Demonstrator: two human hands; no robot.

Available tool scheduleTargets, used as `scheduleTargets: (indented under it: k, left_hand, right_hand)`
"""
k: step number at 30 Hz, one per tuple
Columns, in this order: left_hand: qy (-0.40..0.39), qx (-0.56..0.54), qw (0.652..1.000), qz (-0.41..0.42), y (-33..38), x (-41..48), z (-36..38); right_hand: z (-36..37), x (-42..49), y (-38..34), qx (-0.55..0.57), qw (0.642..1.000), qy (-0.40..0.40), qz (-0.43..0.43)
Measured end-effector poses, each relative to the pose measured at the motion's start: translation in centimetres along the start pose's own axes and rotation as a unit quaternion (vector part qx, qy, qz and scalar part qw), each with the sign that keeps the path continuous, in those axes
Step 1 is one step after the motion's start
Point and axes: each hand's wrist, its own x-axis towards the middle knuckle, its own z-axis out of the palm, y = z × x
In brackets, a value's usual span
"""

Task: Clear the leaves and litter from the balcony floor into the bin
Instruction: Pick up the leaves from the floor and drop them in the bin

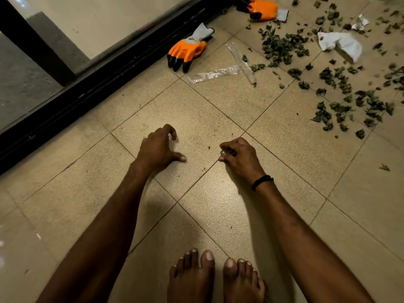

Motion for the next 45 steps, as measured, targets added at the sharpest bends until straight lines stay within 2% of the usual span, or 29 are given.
scheduleTargets:
  k: [9,16,22,30,34,39,45]
  left_hand:
    - [0.039,-0.025,0.999,0.022,3.5,1.3,2.3]
    - [0.098,-0.012,0.995,0.019,4.2,0.7,3.8]
    - [0.116,-0.014,0.993,0.031,4.1,0.1,4.7]
    - [0.067,0.005,0.987,0.145,4.4,-0.2,5.6]
    - [0.088,0.039,0.973,0.21,4.5,-0.2,6.0]
    - [0.131,0.045,0.961,0.239,3.7,0.0,6.8]
    - [0.139,0.044,0.957,0.249,3.7,0.4,7.3]
  right_hand:
    - [1.4,0.6,0.2,0.021,0.997,0.073,0.0]
    - [1.5,0.6,0.1,-0.008,0.997,0.07,-0.017]
    - [0.9,0.5,0.0,-0.019,0.998,0.055,-0.027]
    - [1.7,0.5,-0.1,-0.051,0.996,0.042,-0.053]
    - [2.7,0.7,0.5,-0.124,0.986,0.068,-0.085]
    - [3.4,0.7,1.2,-0.149,0.973,0.138,-0.109]
    - [3.6,1.0,0.9,-0.185,0.967,0.145,-0.093]
